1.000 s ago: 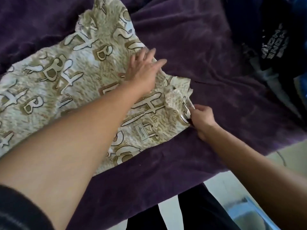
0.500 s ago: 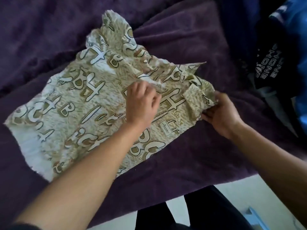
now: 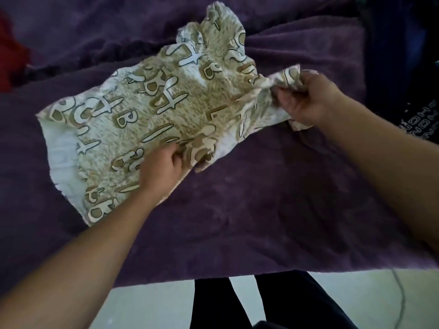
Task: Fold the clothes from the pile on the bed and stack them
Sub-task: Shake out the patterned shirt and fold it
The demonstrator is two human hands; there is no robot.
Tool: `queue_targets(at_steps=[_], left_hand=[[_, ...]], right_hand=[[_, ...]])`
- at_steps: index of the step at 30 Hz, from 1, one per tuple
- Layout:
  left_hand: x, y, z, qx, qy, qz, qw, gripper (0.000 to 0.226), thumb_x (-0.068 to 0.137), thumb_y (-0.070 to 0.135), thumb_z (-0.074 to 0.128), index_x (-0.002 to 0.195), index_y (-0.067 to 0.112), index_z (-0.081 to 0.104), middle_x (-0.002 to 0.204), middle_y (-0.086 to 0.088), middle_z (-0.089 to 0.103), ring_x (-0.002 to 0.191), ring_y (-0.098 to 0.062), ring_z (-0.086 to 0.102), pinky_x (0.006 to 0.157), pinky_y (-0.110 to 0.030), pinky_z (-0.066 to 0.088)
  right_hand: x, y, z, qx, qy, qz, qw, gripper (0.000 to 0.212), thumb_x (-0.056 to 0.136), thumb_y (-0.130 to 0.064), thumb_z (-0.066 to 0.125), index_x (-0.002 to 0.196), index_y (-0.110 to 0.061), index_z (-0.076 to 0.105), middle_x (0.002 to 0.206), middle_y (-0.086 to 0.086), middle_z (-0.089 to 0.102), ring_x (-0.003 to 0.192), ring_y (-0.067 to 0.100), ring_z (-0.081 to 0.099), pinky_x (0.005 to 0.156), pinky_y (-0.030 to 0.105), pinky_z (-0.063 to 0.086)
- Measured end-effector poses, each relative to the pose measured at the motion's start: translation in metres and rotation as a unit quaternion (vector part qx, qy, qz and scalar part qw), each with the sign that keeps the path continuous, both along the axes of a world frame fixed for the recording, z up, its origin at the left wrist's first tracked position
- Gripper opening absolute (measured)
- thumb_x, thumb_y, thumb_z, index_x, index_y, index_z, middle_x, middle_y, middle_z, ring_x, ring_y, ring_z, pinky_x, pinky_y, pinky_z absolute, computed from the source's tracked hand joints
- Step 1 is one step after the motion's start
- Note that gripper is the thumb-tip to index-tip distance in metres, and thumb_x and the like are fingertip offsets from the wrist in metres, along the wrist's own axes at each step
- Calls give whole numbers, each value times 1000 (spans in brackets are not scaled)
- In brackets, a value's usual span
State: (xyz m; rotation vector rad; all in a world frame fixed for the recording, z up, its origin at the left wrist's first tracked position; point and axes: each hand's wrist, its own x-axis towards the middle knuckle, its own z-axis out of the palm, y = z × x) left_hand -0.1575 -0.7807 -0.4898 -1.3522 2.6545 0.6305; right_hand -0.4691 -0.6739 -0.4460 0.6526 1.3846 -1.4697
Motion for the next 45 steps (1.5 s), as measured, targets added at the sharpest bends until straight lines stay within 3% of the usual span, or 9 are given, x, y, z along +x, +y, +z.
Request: queue_targets(at_steps=[6,13,15,18,22,27,33,39,45], left_hand=[[-8,-11,-3,51,75,111,990,59,88,60,51,131,20,43,126,-8,54,115,-27,52,91,-46,46],[-5,-4,-24,0,-2,18,1000,49,85,20,66,131,14,50,121,-15,57,112,-35,52,91,-47,45],[0,-11,-26,-1,-35,3,999,56,83,20,68,134,16,47,125,-14,54,115,-36,50,91,-48,45],[12,-19,-23,-13,-107,24,994,72,81,23,71,142,17,34,138,-15,43,126,-37,41,98,-51,38],[22,-14,-18,-12,-80,20,997,35,85,17,63,120,12,59,120,-12,59,110,-35,54,90,-48,45],[45,25,-16,-32,3,-98,995,11,79,10,65,90,7,66,94,-10,60,89,-32,56,76,-45,46],[79,90,-28,40,-122,-261,957,37,85,19,56,121,14,59,135,-9,45,127,-30,39,107,-44,31],[89,92,-22,-25,-89,-234,968,39,75,23,72,112,14,64,122,-10,55,114,-30,51,97,-46,41],[143,54,-27,-47,-256,-179,949,64,76,26,73,132,21,44,149,-14,28,140,-34,21,107,-55,25]], right_hand=[[12,-32,-7,46,183,176,966,33,94,-20,54,126,-11,52,116,10,64,84,17,68,66,28,57],[89,5,-52,208,582,564,548,91,72,-19,75,143,-36,20,141,11,39,119,32,46,80,37,48],[92,-2,-56,216,557,507,622,94,73,-12,75,144,-38,19,141,11,38,108,28,53,72,29,52],[84,-12,-54,219,395,256,855,84,72,-19,79,141,-26,32,134,2,51,102,18,56,75,22,48],[87,-7,-47,175,226,234,929,42,74,-32,79,107,-10,65,97,1,69,80,13,60,63,24,47],[73,58,-29,182,370,194,890,24,83,-31,67,81,-7,68,73,-2,64,62,4,60,52,19,48],[86,170,-27,229,123,355,898,47,61,-51,82,76,-10,63,52,4,53,40,16,43,49,30,45],[149,192,-36,189,25,459,868,59,55,-48,85,105,-24,67,97,-9,69,90,11,61,79,32,51],[177,170,-28,191,401,291,847,12,76,-22,76,72,-15,68,65,-11,65,61,0,57,58,20,45]])
